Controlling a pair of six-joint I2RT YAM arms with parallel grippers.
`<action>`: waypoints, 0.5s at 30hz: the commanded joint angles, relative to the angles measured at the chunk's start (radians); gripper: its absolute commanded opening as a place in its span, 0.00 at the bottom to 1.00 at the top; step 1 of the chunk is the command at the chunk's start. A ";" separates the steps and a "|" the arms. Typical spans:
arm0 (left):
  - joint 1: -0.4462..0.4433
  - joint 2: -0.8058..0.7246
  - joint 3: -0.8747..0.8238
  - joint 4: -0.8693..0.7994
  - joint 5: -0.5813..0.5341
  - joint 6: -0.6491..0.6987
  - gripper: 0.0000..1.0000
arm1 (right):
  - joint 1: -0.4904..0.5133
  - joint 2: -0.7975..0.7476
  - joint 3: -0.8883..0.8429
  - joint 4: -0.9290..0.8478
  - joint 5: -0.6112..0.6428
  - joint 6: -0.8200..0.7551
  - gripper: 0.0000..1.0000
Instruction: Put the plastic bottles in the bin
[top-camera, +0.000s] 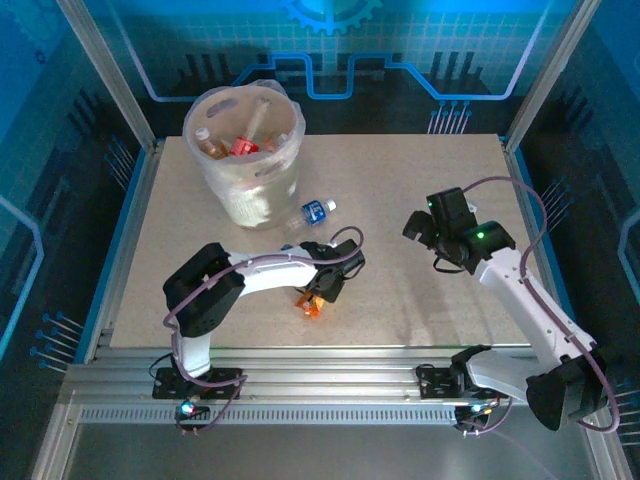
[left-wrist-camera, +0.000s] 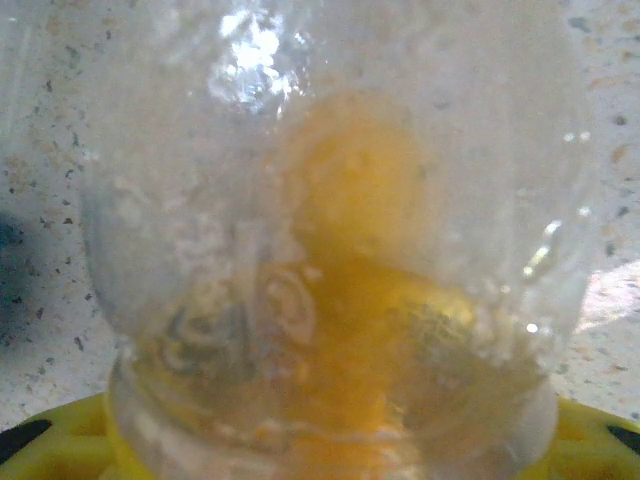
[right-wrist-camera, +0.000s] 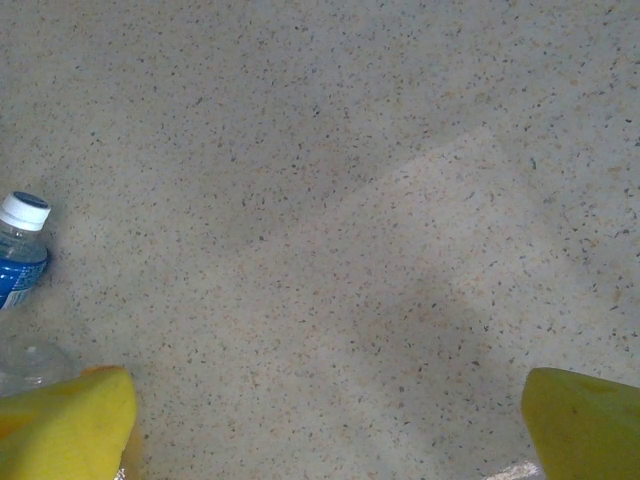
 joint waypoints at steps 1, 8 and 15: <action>-0.027 -0.082 0.058 -0.020 0.019 0.017 0.54 | -0.014 -0.026 -0.010 -0.023 0.039 0.002 1.00; -0.027 -0.281 0.103 0.018 -0.034 0.100 0.53 | -0.017 -0.056 -0.010 -0.038 0.073 0.002 1.00; 0.018 -0.461 0.187 0.106 -0.084 0.242 0.52 | -0.020 -0.094 -0.025 -0.027 0.075 -0.006 1.00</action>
